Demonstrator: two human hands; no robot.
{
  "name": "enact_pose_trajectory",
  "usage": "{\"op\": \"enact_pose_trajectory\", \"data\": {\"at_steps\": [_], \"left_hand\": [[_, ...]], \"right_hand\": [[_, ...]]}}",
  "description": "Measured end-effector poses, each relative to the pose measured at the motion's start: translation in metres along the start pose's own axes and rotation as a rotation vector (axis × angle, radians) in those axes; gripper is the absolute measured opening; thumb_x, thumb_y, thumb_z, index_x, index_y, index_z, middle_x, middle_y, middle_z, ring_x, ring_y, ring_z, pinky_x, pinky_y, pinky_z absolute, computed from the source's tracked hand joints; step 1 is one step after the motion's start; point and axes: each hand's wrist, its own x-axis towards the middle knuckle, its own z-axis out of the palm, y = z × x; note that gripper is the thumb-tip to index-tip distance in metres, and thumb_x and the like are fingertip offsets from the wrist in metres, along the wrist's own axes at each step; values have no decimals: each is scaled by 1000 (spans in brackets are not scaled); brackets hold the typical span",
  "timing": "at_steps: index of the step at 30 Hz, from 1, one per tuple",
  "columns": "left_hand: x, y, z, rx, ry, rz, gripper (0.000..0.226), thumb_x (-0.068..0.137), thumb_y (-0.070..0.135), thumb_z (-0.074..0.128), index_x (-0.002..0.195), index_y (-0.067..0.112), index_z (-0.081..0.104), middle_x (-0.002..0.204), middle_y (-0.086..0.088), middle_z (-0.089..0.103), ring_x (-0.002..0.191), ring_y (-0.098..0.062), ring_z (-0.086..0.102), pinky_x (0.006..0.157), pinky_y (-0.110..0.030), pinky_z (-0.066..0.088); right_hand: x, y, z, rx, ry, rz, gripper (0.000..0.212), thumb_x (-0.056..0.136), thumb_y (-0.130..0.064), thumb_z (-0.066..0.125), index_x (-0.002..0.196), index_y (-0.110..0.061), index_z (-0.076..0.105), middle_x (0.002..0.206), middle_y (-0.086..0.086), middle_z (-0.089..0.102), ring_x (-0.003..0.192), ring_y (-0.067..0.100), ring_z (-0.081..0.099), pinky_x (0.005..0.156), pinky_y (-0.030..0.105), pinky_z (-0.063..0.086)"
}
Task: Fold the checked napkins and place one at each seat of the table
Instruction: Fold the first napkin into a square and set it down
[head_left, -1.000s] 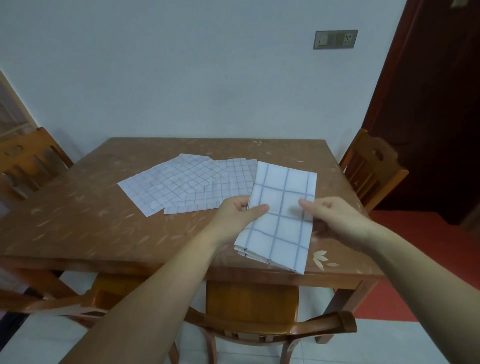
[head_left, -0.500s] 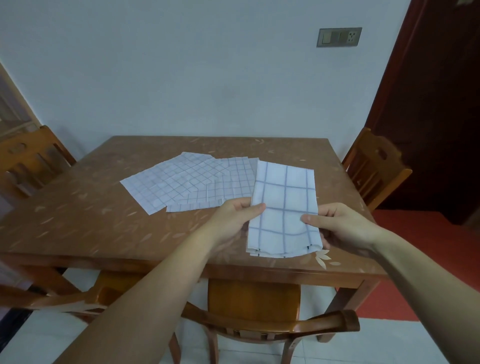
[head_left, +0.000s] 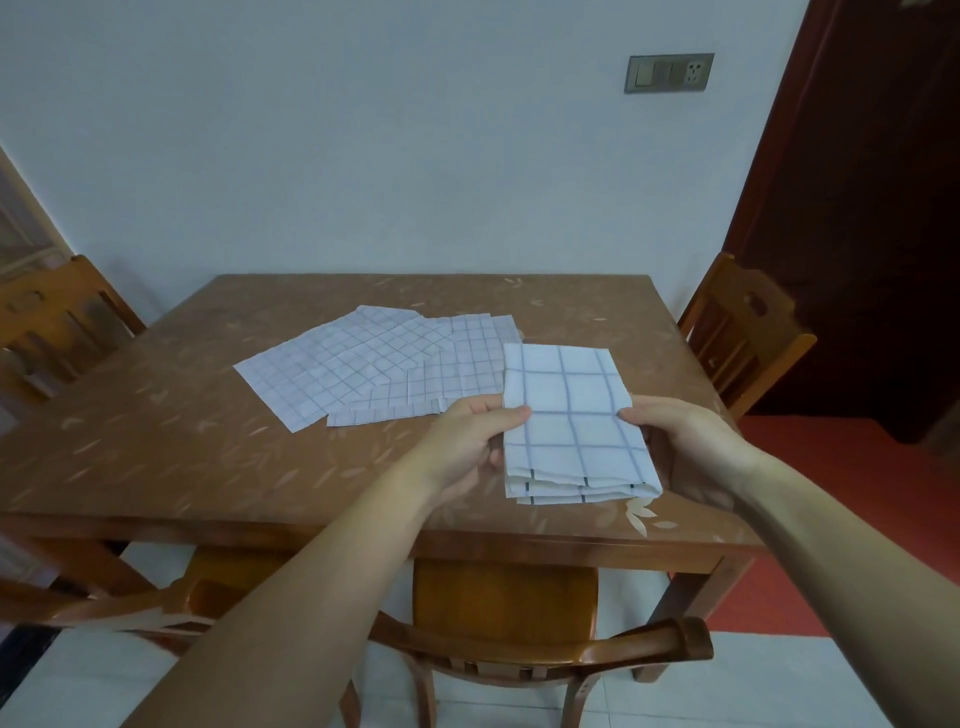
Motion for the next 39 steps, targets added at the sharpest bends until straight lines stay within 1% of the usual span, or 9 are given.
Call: {"op": "enact_pose_trajectory", "data": {"at_steps": [2,4,7,12,17,22,28,33,39], "left_hand": [[0,1,4,-69,3,-8,24,91,16,59,108,4,72,97,-19,74,92,-35,57,90,-46,37],[4,0,6,-189,15,0,29,88,14,59,113,8,71,120,-25,65,108,-41,47,98,-53,33],[9,2,6,-284,83,4,30,91,1,47,86,13,74,74,-7,66,67,-23,50,64,-29,45],[3,10,3,-215,30,32,52,92,-6,36,58,22,63,46,9,43,36,-3,27,36,-15,27],[-1,13,7,-198,-29,43,27,98,13,48,104,26,71,87,-3,71,78,-21,67,69,-35,55],[-4,11,5,-42,-92,-24,31,88,28,56,108,13,74,120,-24,64,107,-36,61,91,-52,51],[-12,22,14,75,24,-51,32,100,19,42,87,15,71,65,-1,67,50,-13,59,44,-21,42],[-14,26,15,121,-21,-161,64,97,64,28,112,15,66,76,-10,67,51,-20,58,46,-24,45],[-15,21,18,256,55,33,19,99,24,54,118,23,58,94,-8,63,47,-13,51,45,-20,43]], "right_hand": [[0,0,3,90,-26,-1,62,76,-20,70,132,3,54,111,43,36,94,40,40,85,42,56],[2,-2,7,186,-36,-34,32,88,-9,53,114,-4,71,107,29,47,76,31,51,52,26,53],[3,-4,7,203,-26,-94,42,92,1,41,70,-14,74,83,15,47,54,17,49,40,19,42],[5,-8,5,116,-58,-112,32,84,0,47,61,-15,63,100,21,29,84,40,26,48,26,39],[0,-12,10,88,-44,-166,50,94,8,37,54,-14,57,97,24,48,73,37,48,41,25,48],[-5,-20,10,35,-26,-211,51,95,8,35,54,-16,55,95,21,50,70,33,48,42,24,46],[-7,-20,5,-208,-46,-208,50,97,7,33,57,-18,52,83,7,64,74,23,57,64,29,45],[-11,-23,3,-424,-52,-234,46,97,6,32,62,-18,51,95,10,67,87,25,59,77,36,46],[-11,-19,1,-424,13,-208,42,95,4,31,67,-17,54,107,19,68,96,40,60,81,42,49]]}}
